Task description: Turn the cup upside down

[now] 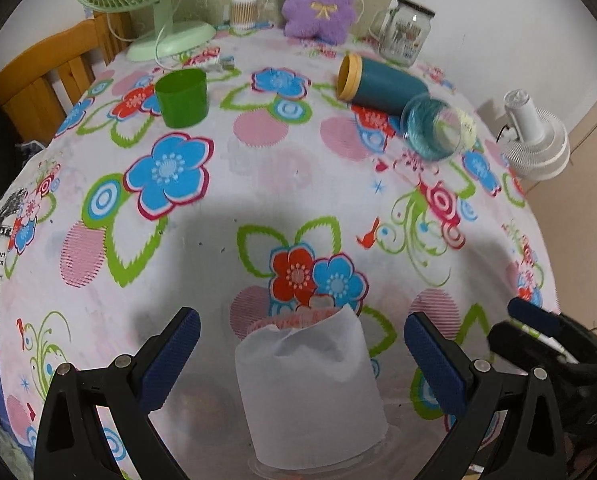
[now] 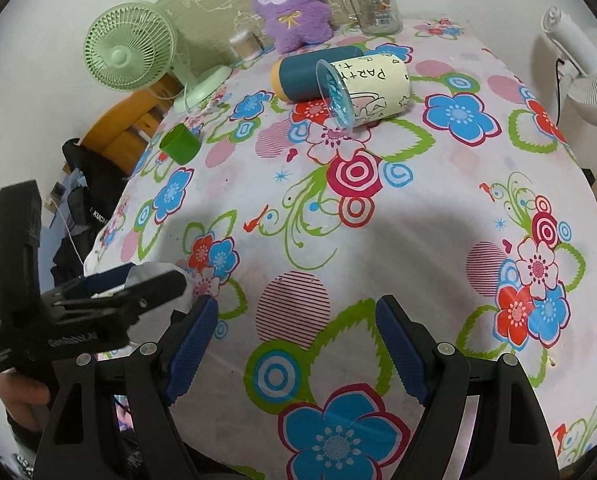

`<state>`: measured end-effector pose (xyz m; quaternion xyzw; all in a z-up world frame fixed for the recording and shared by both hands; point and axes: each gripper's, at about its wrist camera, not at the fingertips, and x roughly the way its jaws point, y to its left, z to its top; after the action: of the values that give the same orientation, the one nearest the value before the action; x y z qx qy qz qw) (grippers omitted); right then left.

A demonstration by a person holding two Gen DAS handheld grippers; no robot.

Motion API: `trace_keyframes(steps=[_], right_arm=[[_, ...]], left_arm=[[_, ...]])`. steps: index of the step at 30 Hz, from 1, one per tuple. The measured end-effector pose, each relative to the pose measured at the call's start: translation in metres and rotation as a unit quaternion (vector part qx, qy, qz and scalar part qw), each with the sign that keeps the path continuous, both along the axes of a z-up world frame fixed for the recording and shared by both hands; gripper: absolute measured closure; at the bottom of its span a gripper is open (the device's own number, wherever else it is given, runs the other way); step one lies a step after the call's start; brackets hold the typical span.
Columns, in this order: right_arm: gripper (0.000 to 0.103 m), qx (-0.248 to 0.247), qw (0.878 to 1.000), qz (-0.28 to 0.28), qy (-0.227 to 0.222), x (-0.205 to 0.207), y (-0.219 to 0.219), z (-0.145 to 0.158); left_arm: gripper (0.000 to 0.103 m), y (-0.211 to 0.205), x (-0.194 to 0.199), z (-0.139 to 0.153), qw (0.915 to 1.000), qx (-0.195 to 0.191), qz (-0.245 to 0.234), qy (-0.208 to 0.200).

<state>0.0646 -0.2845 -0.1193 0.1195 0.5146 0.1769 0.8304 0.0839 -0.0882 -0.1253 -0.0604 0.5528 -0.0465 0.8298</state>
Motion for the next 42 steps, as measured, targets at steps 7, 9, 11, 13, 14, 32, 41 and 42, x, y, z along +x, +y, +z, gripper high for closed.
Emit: trace_keyframes(steps=[7, 9, 11, 13, 14, 32, 41, 42], right_arm=[[0.020, 0.004, 1.000, -0.003, -0.001, -0.001, -0.003, -0.001], [0.020, 0.005, 1.000, -0.004, 0.000, -0.001, -0.003, -0.001], [0.020, 0.006, 1.000, -0.005, 0.000, -0.002, -0.003, -0.001], [0.020, 0.007, 1.000, -0.005, 0.000, -0.002, -0.003, -0.001], [0.020, 0.008, 1.000, -0.004, 0.000, -0.003, -0.003, -0.001], [0.020, 0.009, 1.000, 0.001, -0.013, -0.006, 0.006, 0.003], [0.020, 0.004, 1.000, 0.002, -0.023, -0.010, 0.008, 0.004], [0.020, 0.004, 1.000, 0.001, -0.022, -0.010, 0.008, 0.004]], left_arm=[[0.003, 0.006, 0.006, -0.011, 0.9991, -0.023, 0.008, 0.035], [0.003, 0.007, 0.007, -0.009, 0.9990, -0.029, 0.009, 0.034], [0.007, 0.008, 0.009, -0.008, 0.9990, -0.026, 0.010, 0.034], [0.021, 0.009, 0.010, -0.008, 0.9987, -0.030, 0.008, 0.040], [0.024, 0.009, 0.012, -0.009, 0.9984, -0.034, 0.009, 0.045], [0.039, 0.032, -0.002, 0.037, 0.9926, -0.040, 0.063, -0.096], [0.039, 0.049, -0.009, 0.038, 0.9708, 0.004, 0.135, -0.198], [0.039, 0.049, -0.010, 0.037, 0.9677, 0.012, 0.138, -0.211]])
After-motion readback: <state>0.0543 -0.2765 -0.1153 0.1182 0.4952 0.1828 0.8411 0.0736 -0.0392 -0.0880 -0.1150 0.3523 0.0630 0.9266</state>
